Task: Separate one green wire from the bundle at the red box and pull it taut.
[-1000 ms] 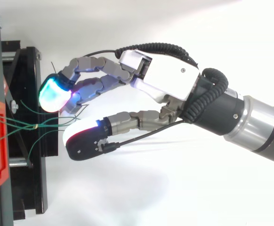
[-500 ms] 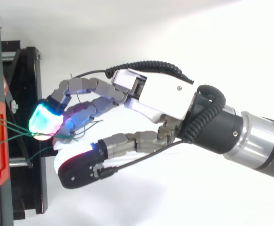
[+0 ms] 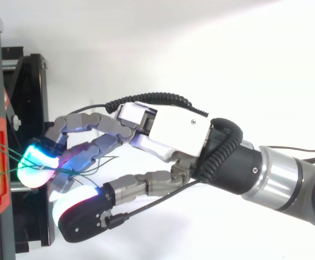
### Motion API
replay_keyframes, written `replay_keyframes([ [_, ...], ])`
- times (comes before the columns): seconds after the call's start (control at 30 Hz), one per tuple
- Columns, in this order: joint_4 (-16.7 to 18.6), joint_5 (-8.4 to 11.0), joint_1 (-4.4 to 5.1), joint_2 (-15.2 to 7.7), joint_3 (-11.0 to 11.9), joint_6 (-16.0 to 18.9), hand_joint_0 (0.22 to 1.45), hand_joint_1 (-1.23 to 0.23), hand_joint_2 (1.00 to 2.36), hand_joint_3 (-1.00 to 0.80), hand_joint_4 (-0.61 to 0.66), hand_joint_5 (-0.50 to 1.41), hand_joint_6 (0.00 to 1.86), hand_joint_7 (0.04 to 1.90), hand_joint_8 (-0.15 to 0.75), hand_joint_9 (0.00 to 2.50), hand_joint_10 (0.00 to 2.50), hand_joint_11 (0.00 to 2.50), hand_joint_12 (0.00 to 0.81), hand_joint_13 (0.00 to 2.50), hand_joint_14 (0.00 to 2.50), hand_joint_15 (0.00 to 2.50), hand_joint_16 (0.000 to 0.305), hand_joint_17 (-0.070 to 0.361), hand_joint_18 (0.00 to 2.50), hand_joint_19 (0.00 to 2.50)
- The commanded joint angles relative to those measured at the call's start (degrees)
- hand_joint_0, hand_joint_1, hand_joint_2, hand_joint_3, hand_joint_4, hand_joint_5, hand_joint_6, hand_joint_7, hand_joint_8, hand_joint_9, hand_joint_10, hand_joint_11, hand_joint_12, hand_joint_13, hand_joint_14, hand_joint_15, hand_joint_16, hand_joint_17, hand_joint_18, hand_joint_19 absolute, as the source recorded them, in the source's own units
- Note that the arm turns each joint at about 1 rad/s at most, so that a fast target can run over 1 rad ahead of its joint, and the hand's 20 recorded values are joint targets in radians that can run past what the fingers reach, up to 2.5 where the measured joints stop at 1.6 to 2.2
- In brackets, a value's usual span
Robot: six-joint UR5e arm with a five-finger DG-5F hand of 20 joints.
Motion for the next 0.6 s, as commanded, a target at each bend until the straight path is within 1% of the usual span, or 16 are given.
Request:
replay_keyframes([
  [0.0, -1.42, -0.2, 0.12, -0.28, 0.72, 0.96, 0.56, -0.65, 1.0, -0.5, 0.31, -0.11, 0.5, 0.98, 0.293, 0.99, 0.02, 0.49, 0.41, 0.78, 0.01, 0.32, 0.057, 0.129, 0.73, 0.44],
  [0.1, -3.27, -0.29, 0.12, -0.28, 1.42, 2.1, 0.57, -0.65, 1.0, -0.48, 0.3, -0.1, 0.5, 1.03, 0.293, 1.0, 0.02, 0.51, 0.405, 0.79, 0.01, 0.33, 0.057, 0.127, 0.74, 0.44],
  [0.17, -4.15, -0.29, 0.2, -0.28, 1.6, 3.86, 0.57, -0.65, 1.0, -0.47, 0.29, -0.1, 0.5, 1.04, 0.293, 1.0, 0.02, 0.52, 0.405, 0.8, 0.01, 0.33, 0.056, 0.126, 0.74, 0.45],
  [0.33, -4.32, -0.29, 0.03, -0.28, 1.51, 5.18, 0.59, -0.65, 1.01, -0.43, 0.25, -0.09, 0.5, 1.14, 0.291, 1.01, 0.02, 0.53, 0.404, 0.81, 0.01, 0.34, 0.055, 0.125, 0.75, 0.45],
  [0.57, -4.41, -0.29, 0.03, -0.28, 1.86, 5.8, 0.6, -0.65, 1.01, -0.39, 0.21, -0.08, 0.5, 1.23, 0.289, 1.02, 0.02, 0.53, 0.404, 0.82, 0.01, 0.35, 0.055, 0.123, 0.75, 0.45],
])
